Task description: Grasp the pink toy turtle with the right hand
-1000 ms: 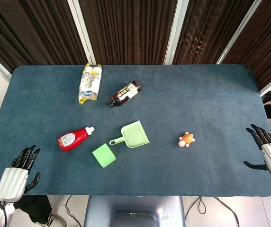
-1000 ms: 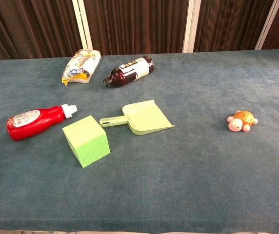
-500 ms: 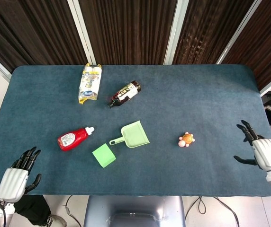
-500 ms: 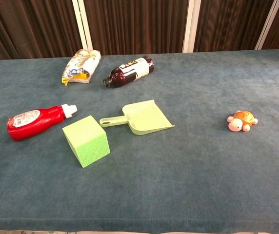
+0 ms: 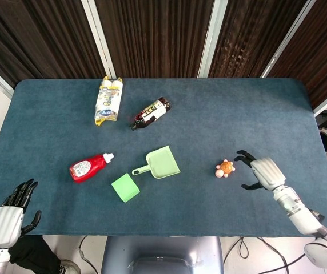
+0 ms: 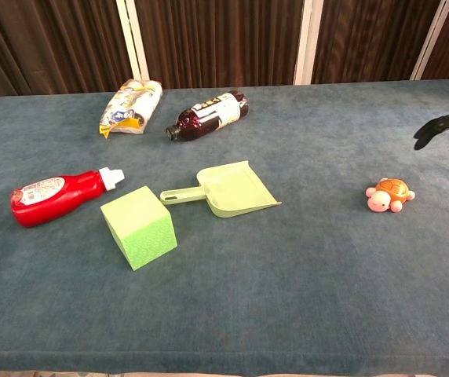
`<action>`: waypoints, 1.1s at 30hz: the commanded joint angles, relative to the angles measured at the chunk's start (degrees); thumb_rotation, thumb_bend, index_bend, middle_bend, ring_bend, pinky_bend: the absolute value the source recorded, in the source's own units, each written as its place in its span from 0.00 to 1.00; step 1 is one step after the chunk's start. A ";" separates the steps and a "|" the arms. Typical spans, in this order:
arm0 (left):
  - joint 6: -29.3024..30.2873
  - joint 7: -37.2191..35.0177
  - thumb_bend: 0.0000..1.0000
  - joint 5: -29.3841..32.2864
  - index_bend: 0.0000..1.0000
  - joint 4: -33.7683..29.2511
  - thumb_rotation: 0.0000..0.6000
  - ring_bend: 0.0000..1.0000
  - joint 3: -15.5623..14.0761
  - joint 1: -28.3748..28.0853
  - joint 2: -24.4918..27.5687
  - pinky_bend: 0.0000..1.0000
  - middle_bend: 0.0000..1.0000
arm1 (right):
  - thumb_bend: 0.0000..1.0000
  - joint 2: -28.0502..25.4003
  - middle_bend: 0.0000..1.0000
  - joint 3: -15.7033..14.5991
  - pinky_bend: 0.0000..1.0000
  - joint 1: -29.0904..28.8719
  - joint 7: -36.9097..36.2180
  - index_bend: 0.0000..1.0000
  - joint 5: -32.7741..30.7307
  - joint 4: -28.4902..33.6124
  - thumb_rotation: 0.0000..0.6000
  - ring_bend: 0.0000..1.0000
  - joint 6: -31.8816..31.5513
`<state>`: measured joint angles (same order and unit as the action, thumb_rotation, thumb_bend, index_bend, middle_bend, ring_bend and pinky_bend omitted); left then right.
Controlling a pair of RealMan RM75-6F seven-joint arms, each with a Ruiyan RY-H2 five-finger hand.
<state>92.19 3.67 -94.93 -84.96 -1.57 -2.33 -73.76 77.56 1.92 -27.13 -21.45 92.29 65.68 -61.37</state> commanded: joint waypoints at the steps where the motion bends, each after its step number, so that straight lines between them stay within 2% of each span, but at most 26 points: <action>1: 0.08 -0.33 0.40 0.26 0.02 0.04 1.00 0.10 0.07 0.15 0.04 0.33 0.07 | 0.06 1.52 0.27 0.68 0.85 -1.17 1.92 0.41 -1.40 0.43 1.00 0.80 1.80; 11: -0.54 -0.27 0.40 0.79 0.03 -0.26 1.00 0.11 0.24 0.10 0.13 0.33 0.08 | 0.12 5.15 0.32 1.98 0.87 -3.59 5.50 0.46 -6.08 -2.77 1.00 0.81 6.81; 16: -0.95 0.26 0.40 0.80 0.03 -0.33 1.00 0.11 0.29 -0.08 0.03 0.33 0.08 | 0.13 8.23 0.33 2.32 0.87 -5.39 4.01 0.47 -7.59 -7.00 1.00 0.81 10.02; 25: -0.91 -0.14 0.40 1.19 0.04 -0.12 1.00 0.11 0.30 0.19 -0.03 0.33 0.08 | 0.21 12.79 0.37 1.50 0.88 -6.60 0.12 0.54 -6.33 -13.44 1.00 0.82 9.32; 30: -0.79 -0.46 0.40 1.36 0.05 0.21 1.00 0.11 0.32 0.37 -0.15 0.34 0.08 | 0.40 14.08 0.44 0.73 0.90 -6.61 -0.08 0.61 -5.66 -15.76 1.00 0.84 8.48; 33: -0.81 -0.62 0.40 1.46 0.05 0.31 1.00 0.11 0.35 0.41 -0.24 0.33 0.08 | 0.62 14.59 0.49 0.35 0.91 -6.56 0.08 0.70 -5.51 -16.87 1.00 0.85 8.25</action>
<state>91.38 3.05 -93.47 -84.65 -1.23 -1.92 -74.00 91.97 2.43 -33.71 -21.40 86.68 49.02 -52.99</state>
